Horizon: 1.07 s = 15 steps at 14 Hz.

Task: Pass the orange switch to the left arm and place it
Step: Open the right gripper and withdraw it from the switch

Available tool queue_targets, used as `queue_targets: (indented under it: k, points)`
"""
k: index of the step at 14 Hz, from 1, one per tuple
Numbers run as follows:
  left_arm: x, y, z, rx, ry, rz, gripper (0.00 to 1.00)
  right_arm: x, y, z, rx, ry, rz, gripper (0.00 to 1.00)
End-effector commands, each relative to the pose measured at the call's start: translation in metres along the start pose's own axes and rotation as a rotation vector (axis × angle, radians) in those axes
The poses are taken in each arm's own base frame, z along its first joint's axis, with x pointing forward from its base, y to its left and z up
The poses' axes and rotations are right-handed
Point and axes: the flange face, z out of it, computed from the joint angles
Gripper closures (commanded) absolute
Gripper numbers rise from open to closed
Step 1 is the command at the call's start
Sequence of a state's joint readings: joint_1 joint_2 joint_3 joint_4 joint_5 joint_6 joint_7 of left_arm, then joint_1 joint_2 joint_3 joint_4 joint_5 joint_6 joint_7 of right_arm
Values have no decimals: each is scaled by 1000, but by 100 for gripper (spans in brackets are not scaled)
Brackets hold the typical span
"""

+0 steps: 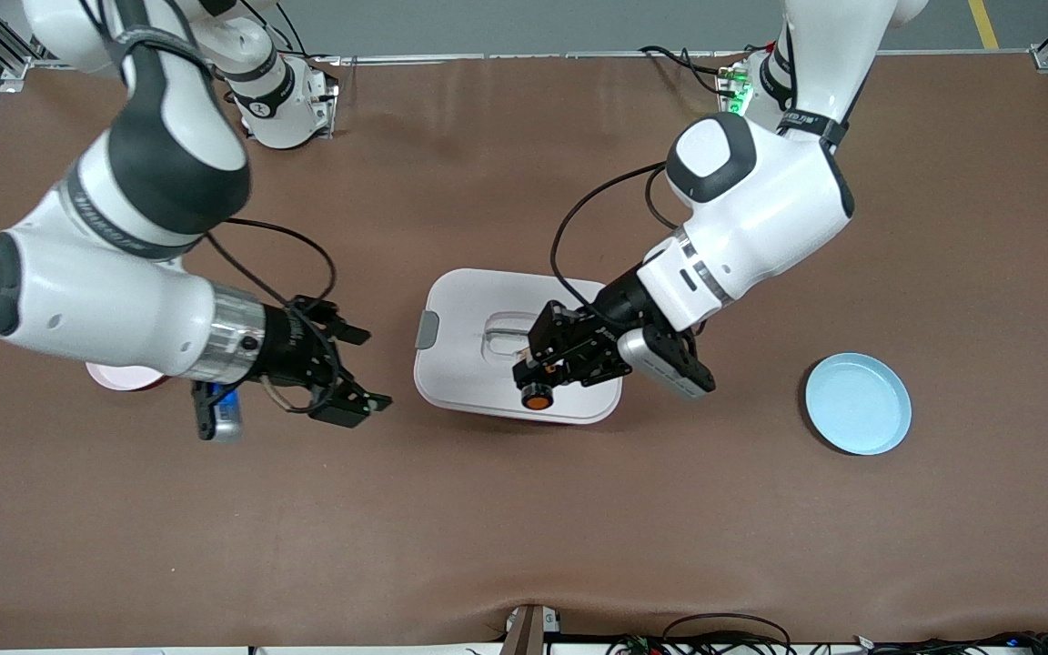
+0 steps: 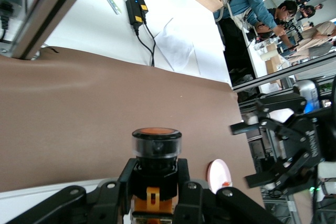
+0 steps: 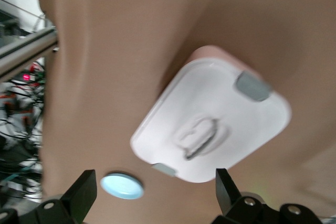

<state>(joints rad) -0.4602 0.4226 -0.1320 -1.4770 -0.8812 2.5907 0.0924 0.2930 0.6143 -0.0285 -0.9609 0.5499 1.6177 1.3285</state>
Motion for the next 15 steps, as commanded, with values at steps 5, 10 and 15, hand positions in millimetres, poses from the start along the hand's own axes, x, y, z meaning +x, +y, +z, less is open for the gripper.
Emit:
queue_targets:
  k: [5,10,15]
  points:
    - [-21,-37,-75,69,-74,74,100,63,65,-81,-186,-9,-323,0]
    - [0,-65,-130,145,-204,117,100,112,123,-129,-463,65,-661,0]
    - [7,-88,-207,310,-329,163,100,145,147,-147,-621,61,-857,0]
